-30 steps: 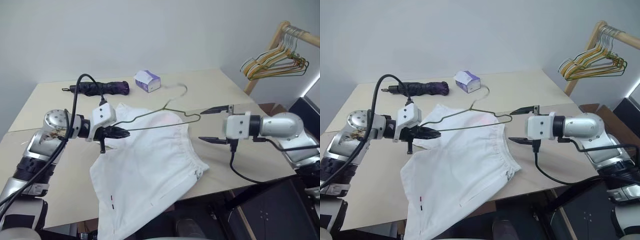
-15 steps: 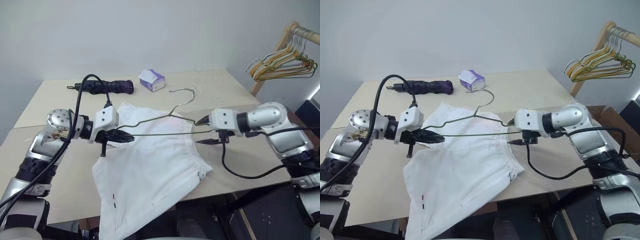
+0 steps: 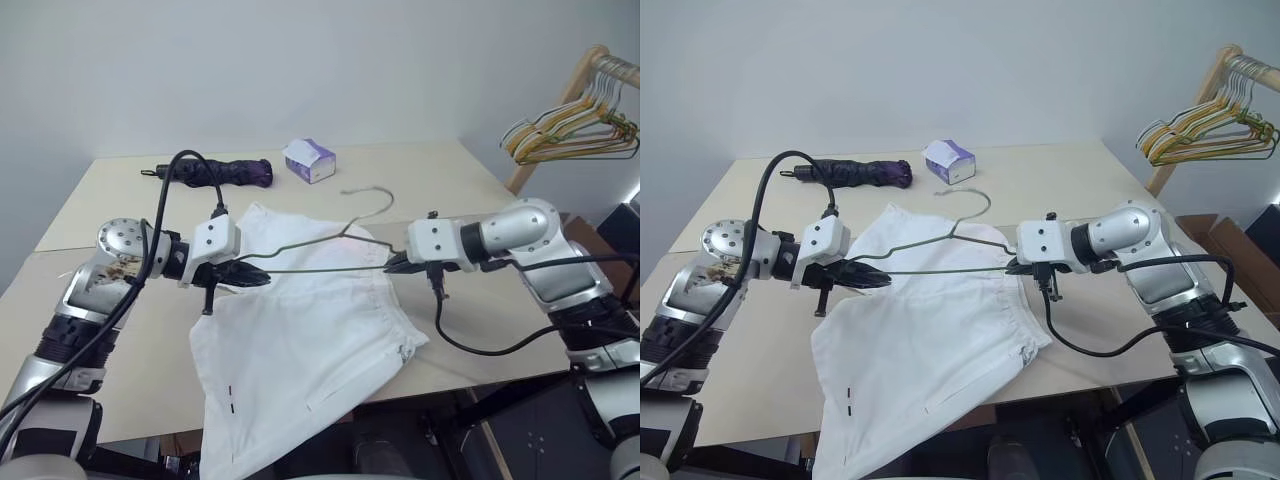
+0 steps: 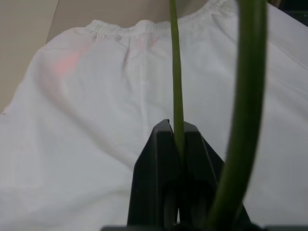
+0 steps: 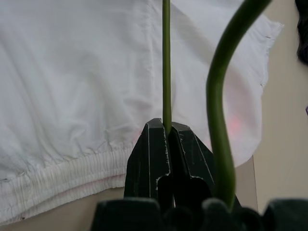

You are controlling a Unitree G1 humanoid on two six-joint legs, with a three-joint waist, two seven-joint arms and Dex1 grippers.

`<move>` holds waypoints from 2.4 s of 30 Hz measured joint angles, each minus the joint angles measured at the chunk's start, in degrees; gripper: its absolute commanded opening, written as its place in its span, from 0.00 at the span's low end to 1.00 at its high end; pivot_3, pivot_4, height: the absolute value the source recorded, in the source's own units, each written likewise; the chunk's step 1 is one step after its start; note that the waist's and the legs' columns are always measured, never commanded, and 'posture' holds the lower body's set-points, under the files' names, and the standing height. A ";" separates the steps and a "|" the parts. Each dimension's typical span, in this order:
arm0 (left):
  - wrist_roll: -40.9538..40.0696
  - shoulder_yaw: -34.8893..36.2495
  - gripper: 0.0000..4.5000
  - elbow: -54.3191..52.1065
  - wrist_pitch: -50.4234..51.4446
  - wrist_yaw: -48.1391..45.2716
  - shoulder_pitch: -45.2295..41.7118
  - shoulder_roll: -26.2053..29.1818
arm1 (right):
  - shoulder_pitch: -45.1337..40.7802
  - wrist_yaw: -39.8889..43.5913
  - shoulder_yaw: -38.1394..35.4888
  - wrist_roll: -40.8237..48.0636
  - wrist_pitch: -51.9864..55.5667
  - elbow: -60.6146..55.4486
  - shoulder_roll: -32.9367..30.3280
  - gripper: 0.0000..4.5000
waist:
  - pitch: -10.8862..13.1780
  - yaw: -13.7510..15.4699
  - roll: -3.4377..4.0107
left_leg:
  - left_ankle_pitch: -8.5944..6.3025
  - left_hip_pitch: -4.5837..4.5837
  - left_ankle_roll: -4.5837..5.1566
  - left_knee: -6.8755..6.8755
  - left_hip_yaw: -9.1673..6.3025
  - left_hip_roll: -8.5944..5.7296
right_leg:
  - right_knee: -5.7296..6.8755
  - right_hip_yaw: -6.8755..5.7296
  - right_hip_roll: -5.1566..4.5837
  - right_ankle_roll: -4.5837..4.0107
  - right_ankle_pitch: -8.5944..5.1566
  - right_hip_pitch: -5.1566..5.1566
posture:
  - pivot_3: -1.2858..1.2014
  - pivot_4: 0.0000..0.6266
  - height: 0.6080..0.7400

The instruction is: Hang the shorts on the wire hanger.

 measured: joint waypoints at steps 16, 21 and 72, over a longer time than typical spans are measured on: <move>-10.50 13.99 1.00 3.12 6.14 3.69 1.91 -1.08 | 27.10 1.69 -16.30 12.31 20.27 -5.75 -12.17 0.00 | -0.02 1.17 0.01 | 0.00 -0.32 0.00 0.17 -0.01 0.01 | -0.02 -0.14 -0.05 -0.01 0.02 -0.21 | 0.49 0.00 1.00; -15.86 16.29 1.00 -5.63 7.58 7.50 7.15 -5.45 | 33.73 0.58 -22.44 18.30 33.64 -1.15 -12.92 0.00 | -0.02 1.53 0.01 | 0.00 -0.10 0.00 0.19 0.00 0.07 | 0.02 -0.14 0.01 0.03 0.01 -0.01 | 0.49 0.01 1.00; -21.22 15.17 1.00 -13.82 12.79 9.23 7.59 -4.68 | 24.21 2.16 -16.16 18.65 42.35 16.75 -9.90 0.00 | -0.01 1.71 0.06 | -0.01 0.03 -0.01 0.18 0.02 -0.01 | -0.10 -0.06 0.02 0.17 -0.07 0.15 | 0.50 0.01 1.00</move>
